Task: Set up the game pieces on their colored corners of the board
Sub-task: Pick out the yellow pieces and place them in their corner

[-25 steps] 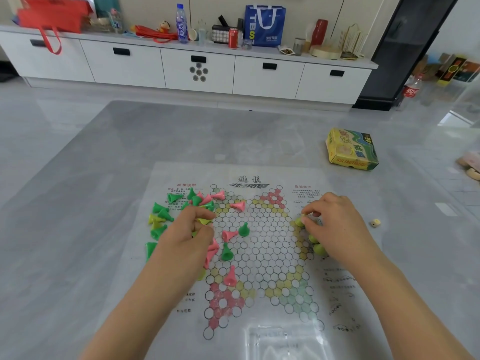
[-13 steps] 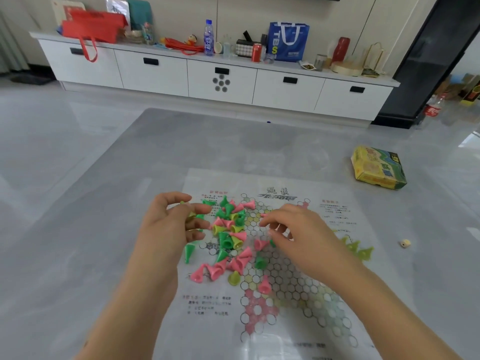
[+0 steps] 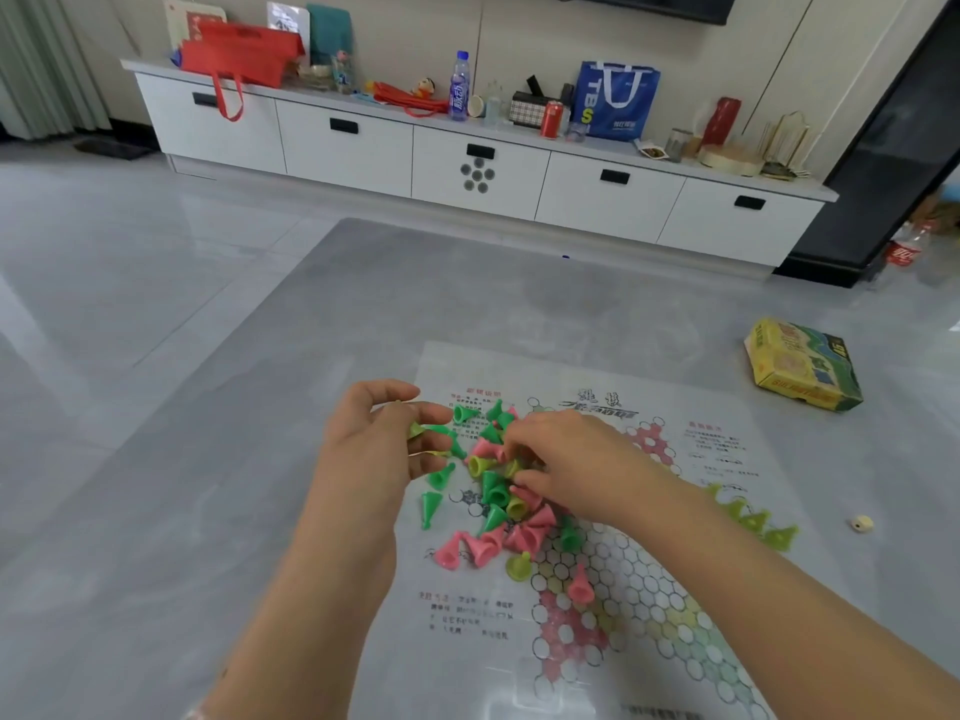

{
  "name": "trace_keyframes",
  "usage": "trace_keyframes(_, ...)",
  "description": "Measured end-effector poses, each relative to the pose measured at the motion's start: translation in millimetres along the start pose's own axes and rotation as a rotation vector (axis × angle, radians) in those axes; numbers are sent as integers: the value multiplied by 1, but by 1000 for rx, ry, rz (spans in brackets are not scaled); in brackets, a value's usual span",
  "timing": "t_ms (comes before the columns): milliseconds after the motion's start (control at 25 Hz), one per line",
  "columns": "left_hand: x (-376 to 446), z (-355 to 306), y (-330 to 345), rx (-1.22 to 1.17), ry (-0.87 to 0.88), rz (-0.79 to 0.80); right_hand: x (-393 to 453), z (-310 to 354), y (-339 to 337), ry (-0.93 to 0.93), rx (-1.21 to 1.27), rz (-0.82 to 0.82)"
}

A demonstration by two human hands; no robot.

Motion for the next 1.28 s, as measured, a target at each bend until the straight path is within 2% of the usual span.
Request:
trace_keyframes(160,4,17,7,-187,-94,70,-22,23,-46,-116,403,-236)
trace_keyframes(320,3,34,24,-433,-227,182,-30,62,-71,-314,355,-301)
trace_keyframes(440,4,34,6,-483,-239,55,-19,43,-72,-211,411,-368)
trace_keyframes(520,5,33,-14,-489,-222,-62,-3,35,-53,-101,315,-270)
trace_keyframes(680,4,32,-33,-486,-200,-145,27,54,-9,-98,43,-39)
trace_keyframes(800,5,31,-37,-476,-199,-125,41,63,0,-114,-59,40)
trace_keyframes(960,6,28,-40,-483,-193,-113,48,70,1,-140,-97,41)
trace_keyframes(1080,5,29,-40,-481,-200,-106,42,67,-7,-150,54,-12)
trace_keyframes(1280,1,40,-22,-513,-279,-24,-1,46,-52,-129,562,-254)
Point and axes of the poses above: each hand's wrist, its own x-axis towards the middle knuckle, its own y-axis out of the palm, z = x × y, the point moved 9 cm from there along x, towards the middle knuckle, and after that the axes turned 13 degrees about z, right-handed, at the moved point
